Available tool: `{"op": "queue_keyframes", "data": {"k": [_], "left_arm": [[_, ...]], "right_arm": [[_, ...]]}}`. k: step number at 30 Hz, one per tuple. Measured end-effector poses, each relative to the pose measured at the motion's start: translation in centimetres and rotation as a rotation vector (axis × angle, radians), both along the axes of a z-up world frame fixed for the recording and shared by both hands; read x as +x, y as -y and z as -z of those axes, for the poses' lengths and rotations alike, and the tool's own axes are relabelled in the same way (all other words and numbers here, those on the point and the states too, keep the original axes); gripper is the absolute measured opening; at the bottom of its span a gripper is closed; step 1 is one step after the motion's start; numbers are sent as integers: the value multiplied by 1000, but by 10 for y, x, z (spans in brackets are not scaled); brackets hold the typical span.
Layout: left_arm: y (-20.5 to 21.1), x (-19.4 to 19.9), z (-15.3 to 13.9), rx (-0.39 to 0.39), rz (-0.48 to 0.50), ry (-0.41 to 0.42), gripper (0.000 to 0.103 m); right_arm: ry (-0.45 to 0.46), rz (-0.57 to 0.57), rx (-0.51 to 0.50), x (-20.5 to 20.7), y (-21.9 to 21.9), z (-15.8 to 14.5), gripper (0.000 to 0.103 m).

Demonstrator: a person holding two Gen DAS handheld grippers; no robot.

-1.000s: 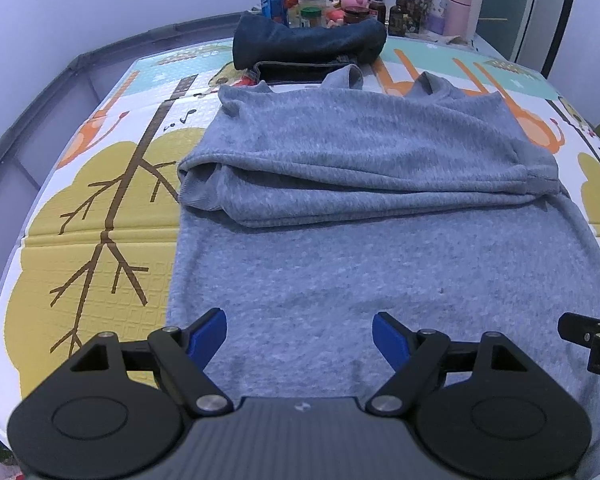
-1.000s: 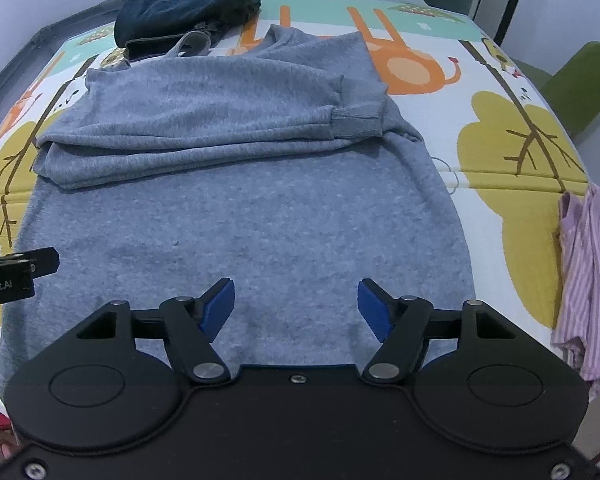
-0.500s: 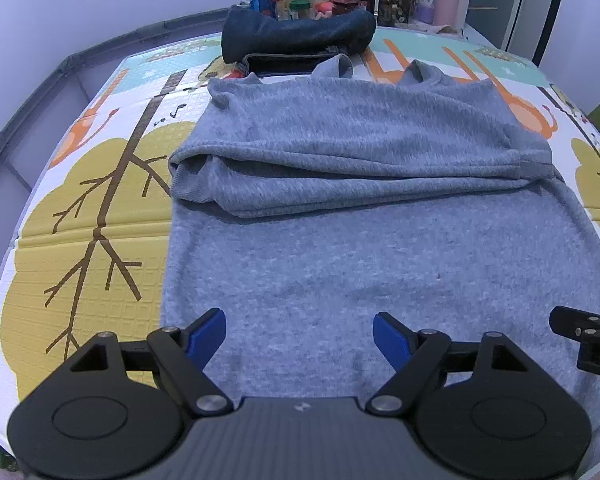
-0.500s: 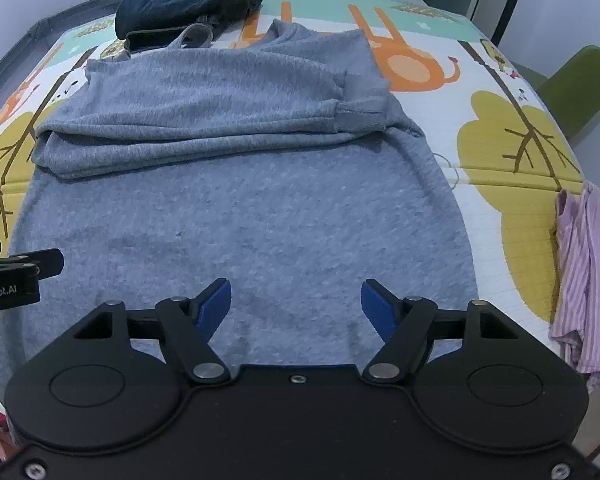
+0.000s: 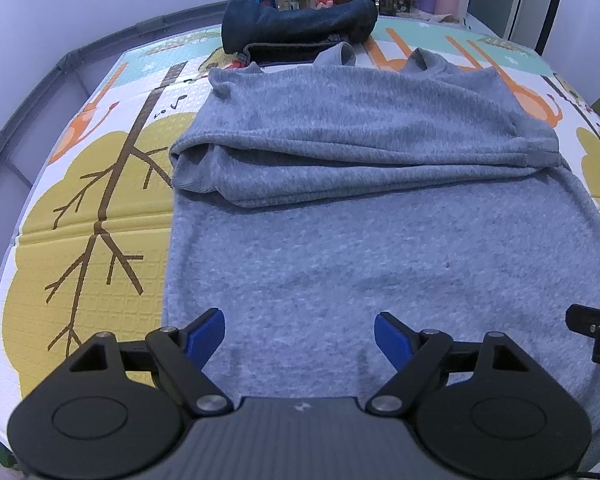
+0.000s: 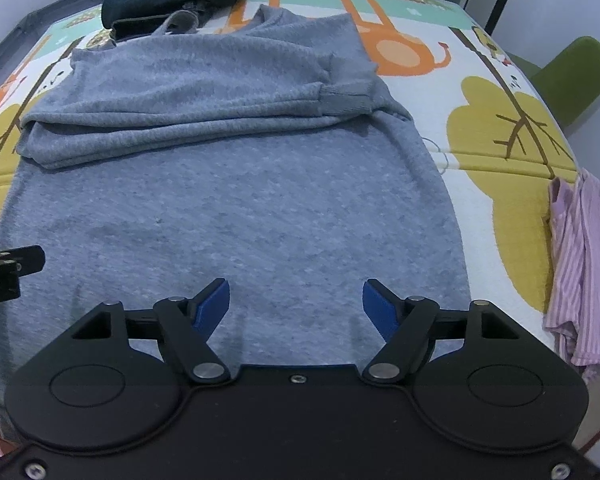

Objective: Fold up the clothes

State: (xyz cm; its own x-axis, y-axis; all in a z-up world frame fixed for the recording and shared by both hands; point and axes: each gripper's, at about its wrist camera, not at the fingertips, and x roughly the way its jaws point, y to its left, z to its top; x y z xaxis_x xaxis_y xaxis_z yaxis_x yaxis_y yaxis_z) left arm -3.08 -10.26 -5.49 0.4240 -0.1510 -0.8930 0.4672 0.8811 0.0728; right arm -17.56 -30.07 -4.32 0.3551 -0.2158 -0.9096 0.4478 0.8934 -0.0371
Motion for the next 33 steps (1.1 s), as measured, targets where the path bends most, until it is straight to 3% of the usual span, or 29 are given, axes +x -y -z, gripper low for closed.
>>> {"op": "queue_keyframes", "data": {"k": [9, 22, 33], "left_arm": [[-2, -5, 13, 6, 39, -40, 85], [0, -16, 11, 4, 132, -25, 85], [1, -33, 6, 2, 124, -13, 85]], "right_arm": [[-34, 55, 0, -11, 0, 8, 72], [-40, 119, -6, -32, -18, 10, 72], [-16, 114, -22, -45, -21, 2, 72]]}}
